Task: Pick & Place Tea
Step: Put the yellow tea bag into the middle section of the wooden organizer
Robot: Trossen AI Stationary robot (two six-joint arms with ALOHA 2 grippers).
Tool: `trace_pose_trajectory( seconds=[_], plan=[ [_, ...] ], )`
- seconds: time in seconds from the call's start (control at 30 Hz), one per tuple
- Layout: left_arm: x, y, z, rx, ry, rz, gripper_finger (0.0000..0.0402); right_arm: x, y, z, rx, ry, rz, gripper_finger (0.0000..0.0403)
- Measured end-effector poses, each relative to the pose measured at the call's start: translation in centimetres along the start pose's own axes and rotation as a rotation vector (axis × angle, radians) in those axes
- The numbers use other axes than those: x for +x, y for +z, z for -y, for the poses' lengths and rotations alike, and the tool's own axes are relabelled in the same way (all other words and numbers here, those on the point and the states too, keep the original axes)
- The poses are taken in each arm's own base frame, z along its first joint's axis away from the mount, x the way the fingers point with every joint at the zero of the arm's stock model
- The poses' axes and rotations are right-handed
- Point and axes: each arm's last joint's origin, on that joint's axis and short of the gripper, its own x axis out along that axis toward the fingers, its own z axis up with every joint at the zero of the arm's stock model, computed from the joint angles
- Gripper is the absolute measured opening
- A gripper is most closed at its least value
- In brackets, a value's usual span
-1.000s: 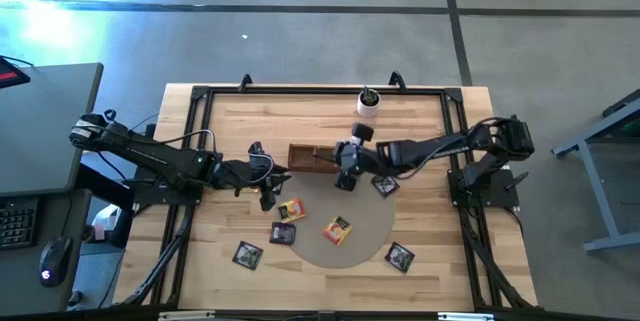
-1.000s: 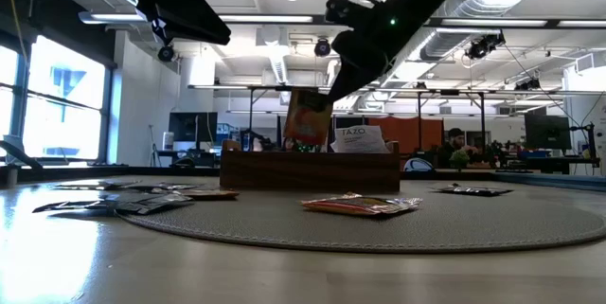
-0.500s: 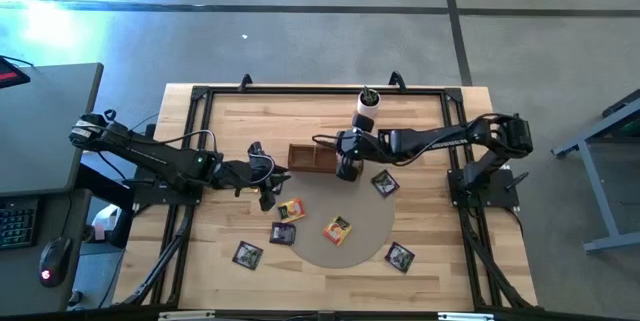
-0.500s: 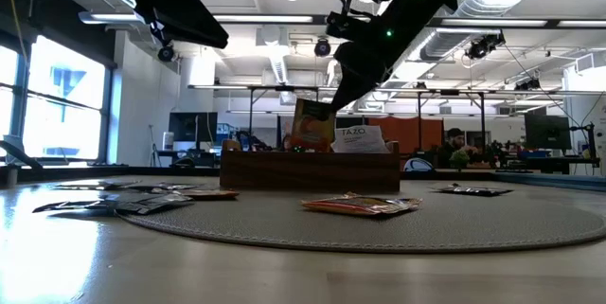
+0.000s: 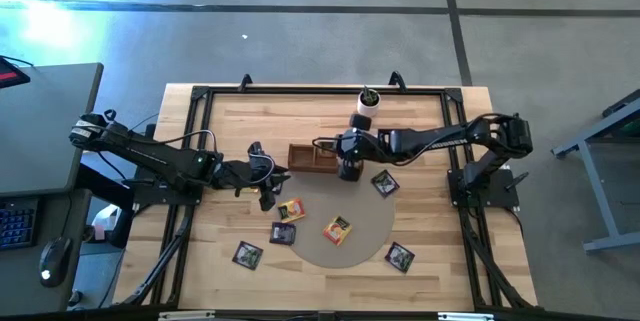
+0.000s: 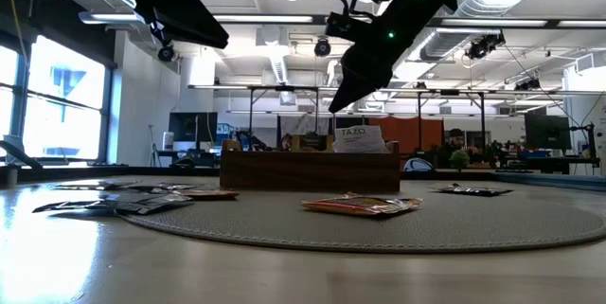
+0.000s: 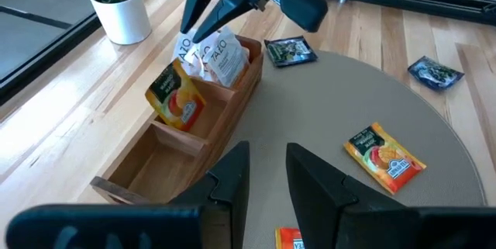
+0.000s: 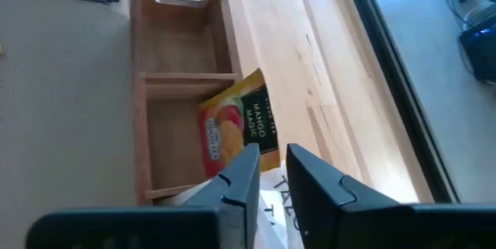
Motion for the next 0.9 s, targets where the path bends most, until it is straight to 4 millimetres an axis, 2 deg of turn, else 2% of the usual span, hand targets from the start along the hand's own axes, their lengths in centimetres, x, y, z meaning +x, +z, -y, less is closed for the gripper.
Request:
trace_pose_trajectory(
  seconds=[0.17, 0.27, 0.4, 0.63, 0.77, 0.9],
  plan=[
    [0.0, 0.0, 0.0, 0.000, 0.000, 0.000, 0.0085, -0.7, 0.8, -1.3, -0.021, 0.028, 0.039, 0.0081],
    [0.0, 0.0, 0.0, 0.000, 0.000, 0.000, 0.0085, -1.9, 1.6, -3.3, -0.047, 0.100, 0.085, 0.0085],
    [0.0, 0.0, 0.0, 0.000, 0.001, 0.000, 0.0085, -3.7, 2.2, -6.7, 0.001, 0.203, 0.152, 0.0088],
    [0.0, 0.0, 0.0, 0.000, 0.000, 0.000, 0.0085, -6.8, 0.7, -12.1, 0.142, 0.507, 0.031, 0.0093],
    [0.0, 0.0, 0.0, -0.001, -0.013, -0.004, 0.0085, -8.1, -0.5, -13.8, 0.277, 0.494, -0.074, 0.0103],
    [0.0, 0.0, 0.1, -0.001, -0.026, -0.009, 0.0085, -8.7, -1.8, -14.3, 0.421, 0.422, -0.194, 0.0113]
  ],
)
